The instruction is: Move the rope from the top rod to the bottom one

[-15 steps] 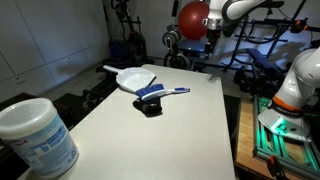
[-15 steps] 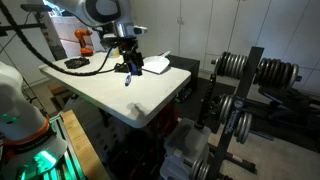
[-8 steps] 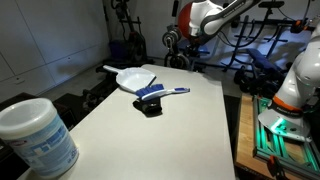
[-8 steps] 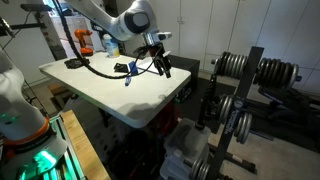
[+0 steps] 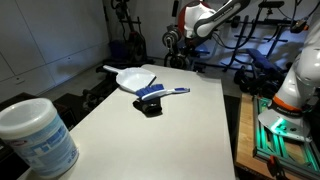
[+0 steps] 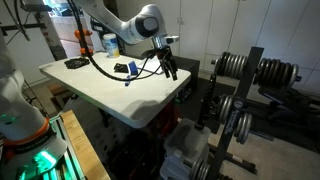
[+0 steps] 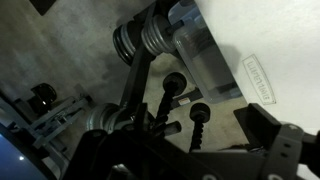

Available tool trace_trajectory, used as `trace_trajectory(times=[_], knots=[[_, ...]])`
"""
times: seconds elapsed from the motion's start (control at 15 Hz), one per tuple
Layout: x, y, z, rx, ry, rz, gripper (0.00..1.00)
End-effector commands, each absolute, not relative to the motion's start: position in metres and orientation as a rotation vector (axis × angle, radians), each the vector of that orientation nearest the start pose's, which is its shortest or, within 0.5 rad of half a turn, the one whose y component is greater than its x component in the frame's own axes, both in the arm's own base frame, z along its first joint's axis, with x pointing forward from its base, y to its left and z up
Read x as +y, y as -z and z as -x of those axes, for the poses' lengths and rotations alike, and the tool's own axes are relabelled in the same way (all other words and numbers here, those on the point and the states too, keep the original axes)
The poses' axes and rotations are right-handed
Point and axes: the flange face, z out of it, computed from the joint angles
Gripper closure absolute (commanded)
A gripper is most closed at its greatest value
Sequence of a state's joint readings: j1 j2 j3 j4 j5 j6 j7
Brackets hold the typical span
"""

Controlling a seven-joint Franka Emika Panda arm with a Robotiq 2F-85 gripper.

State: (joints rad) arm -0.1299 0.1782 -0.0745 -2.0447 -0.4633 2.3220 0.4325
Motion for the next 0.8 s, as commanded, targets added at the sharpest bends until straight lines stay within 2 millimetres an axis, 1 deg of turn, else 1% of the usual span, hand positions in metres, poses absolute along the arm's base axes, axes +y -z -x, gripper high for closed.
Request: trace_trajectory(times=[0.0,0.07,0.13,0.2,0.27,0.33,0.4,0.6,0.67,0.73], knots=[[-0.127,-0.367,-0.578,0.576,0.240,3.437,0.00],[-0.127,-0.367,-0.578,0.576,0.240,3.437,0.00],[-0.131,-0.365,-0.583,0.603,0.255,3.449,0.00],[-0.135,-0.362,-0.591,0.636,0.312,3.486,0.00],[-0.138,-0.362,-0.595,0.647,0.348,3.512,0.00],[-0.139,-0.364,-0.605,0.630,0.451,3.537,0.00],[-0.141,-0.365,-0.611,0.643,0.513,3.545,0.00],[-0.153,-0.359,-0.632,0.715,0.731,3.560,0.00],[-0.156,-0.357,-0.637,0.736,0.763,3.551,0.00],[-0.163,-0.355,-0.644,0.796,0.829,3.530,0.00]])
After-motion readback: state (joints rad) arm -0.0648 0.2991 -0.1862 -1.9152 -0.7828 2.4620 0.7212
